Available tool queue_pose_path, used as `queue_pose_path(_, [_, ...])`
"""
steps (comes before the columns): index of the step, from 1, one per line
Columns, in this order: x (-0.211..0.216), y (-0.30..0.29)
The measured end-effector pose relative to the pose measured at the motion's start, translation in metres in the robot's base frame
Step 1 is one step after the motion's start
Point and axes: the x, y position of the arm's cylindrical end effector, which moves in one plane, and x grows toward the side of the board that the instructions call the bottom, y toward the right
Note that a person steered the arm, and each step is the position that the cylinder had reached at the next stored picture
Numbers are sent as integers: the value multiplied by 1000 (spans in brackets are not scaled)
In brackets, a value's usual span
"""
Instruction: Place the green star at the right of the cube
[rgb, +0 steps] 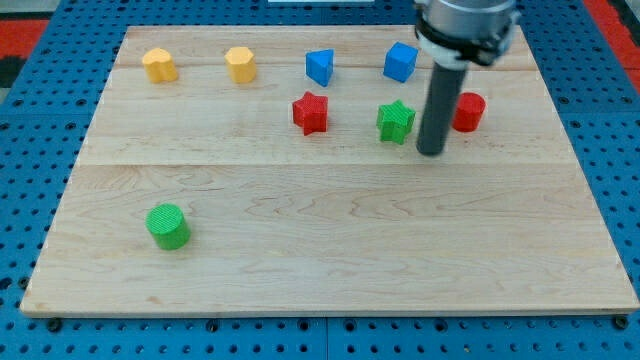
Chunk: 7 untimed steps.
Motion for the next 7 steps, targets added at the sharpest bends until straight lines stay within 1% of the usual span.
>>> queue_pose_path(1, [-4,-37])
queue_pose_path(2, [-32,-52])
queue_pose_path(3, [-72,-34])
queue_pose_path(4, [-94,-8])
queue_pose_path(5, [-77,-34])
queue_pose_path(6, [-103,-47])
queue_pose_path(7, [-115,-61])
